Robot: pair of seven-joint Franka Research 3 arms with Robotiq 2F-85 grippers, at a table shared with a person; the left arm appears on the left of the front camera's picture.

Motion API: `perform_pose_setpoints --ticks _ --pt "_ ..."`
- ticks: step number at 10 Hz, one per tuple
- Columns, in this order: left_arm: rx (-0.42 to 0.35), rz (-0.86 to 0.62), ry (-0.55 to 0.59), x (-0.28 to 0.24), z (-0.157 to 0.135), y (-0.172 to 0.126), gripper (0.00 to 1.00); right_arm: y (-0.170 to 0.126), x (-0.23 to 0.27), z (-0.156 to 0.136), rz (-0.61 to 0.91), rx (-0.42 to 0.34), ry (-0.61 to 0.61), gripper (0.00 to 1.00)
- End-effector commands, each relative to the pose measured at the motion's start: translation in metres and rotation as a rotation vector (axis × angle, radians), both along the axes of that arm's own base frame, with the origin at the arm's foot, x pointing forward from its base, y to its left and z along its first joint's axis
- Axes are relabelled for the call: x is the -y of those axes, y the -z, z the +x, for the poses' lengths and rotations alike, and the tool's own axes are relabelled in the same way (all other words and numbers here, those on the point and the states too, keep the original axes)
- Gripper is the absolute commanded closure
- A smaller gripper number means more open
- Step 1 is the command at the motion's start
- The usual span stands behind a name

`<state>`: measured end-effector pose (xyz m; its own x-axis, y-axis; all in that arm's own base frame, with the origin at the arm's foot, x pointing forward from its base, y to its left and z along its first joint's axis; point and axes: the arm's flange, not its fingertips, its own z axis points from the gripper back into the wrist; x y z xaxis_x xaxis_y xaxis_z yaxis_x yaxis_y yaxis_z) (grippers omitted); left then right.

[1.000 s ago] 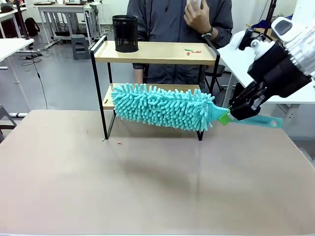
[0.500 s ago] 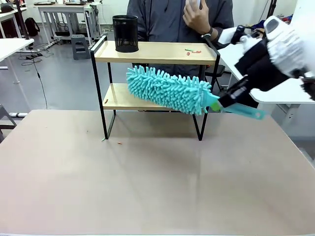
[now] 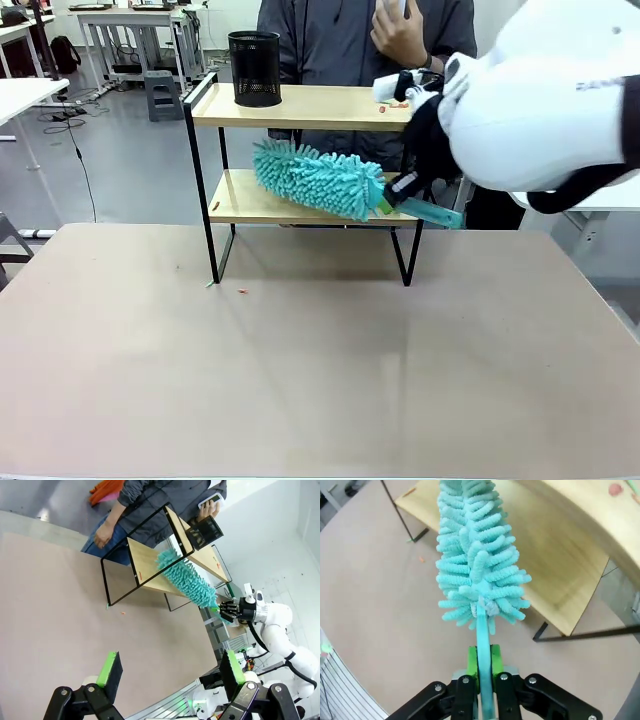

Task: Clean the shelf.
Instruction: Clean the specific tier of the Shelf with the Duster once objects are removed.

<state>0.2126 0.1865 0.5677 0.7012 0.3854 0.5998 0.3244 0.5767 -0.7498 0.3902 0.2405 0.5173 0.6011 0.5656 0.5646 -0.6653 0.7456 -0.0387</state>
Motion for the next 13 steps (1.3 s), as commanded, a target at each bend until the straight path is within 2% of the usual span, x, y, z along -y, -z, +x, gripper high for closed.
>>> perform_pose_setpoints --ticks 1,4,6,8,9,10,13 --pt "0.021 0.006 0.006 0.003 0.001 -0.002 0.0 -0.001 -0.028 0.012 0.013 0.032 0.035 0.87" --pt "0.021 0.006 0.006 0.003 0.001 -0.002 0.0 0.01 -0.073 0.025 -0.048 0.029 -0.081 0.87" --pt "0.021 0.006 0.006 0.003 0.001 -0.002 0.0 0.009 -0.086 0.021 -0.092 0.044 -0.157 0.87" --pt "0.021 0.006 0.006 0.003 0.001 -0.002 0.0 0.001 -0.072 0.007 -0.139 0.046 -0.217 0.87" --pt "0.021 0.006 0.006 0.003 0.001 -0.002 0.0 -0.003 -0.056 0.003 -0.233 0.087 -0.186 0.87" --pt "0.021 0.006 0.006 0.003 0.001 -0.002 0.0 -0.01 -0.044 -0.008 -0.233 0.084 -0.237 0.87" --pt "0.021 0.006 0.006 0.003 0.001 -0.002 0.0 -0.035 -0.014 -0.065 -0.213 0.012 -0.548 0.87"
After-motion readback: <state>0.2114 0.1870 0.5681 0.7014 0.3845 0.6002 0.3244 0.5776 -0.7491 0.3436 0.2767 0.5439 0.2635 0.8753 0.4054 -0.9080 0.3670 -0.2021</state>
